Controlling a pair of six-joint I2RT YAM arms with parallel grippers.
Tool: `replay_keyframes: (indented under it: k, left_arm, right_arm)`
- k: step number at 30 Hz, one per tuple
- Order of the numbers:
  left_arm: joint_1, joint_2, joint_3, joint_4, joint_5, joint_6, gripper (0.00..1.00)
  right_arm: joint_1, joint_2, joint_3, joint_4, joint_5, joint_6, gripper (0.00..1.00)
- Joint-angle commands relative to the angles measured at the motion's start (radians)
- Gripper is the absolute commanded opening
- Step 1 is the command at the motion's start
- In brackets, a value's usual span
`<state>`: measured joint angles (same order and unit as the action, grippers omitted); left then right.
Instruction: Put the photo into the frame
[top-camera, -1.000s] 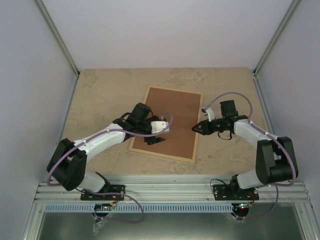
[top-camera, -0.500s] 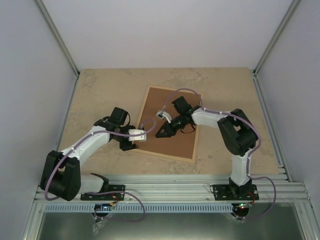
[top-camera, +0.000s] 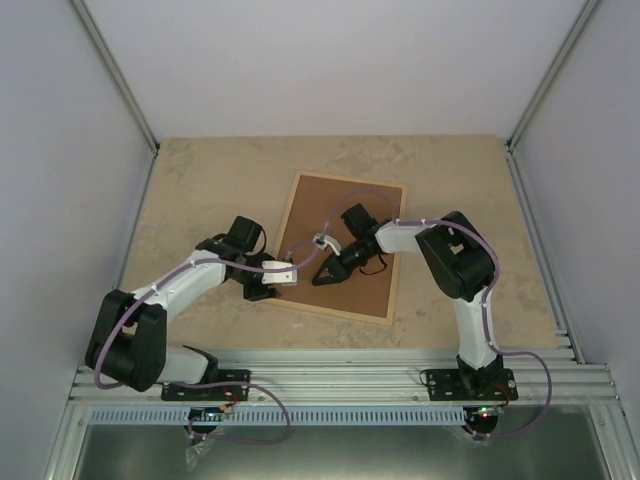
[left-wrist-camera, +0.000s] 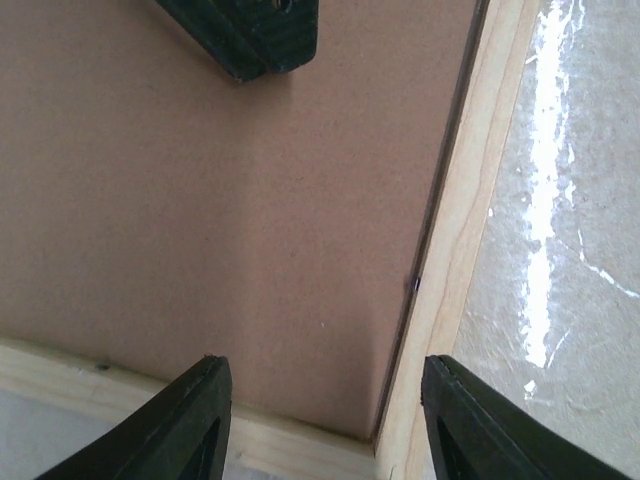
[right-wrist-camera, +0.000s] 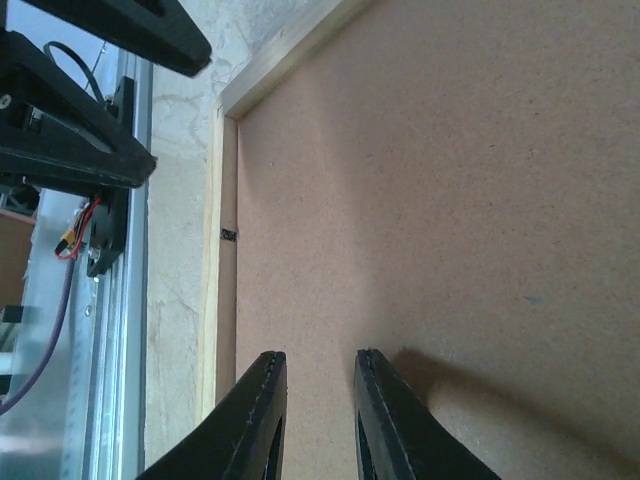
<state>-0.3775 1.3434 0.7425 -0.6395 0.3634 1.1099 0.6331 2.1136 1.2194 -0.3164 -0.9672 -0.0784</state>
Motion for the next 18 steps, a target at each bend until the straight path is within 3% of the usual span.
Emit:
replay_keyframes:
  k: [1, 18]
  left_arm:
    - [-0.042, 0.035, -0.009, 0.052, 0.013, -0.007, 0.54]
    - [-0.097, 0.122, -0.009, 0.122, 0.019, -0.044, 0.47]
  right_arm:
    - [-0.019, 0.057, -0.054, -0.059, 0.116, -0.014, 0.22]
    - [-0.026, 0.052, -0.075, -0.052, 0.111, -0.017, 0.22]
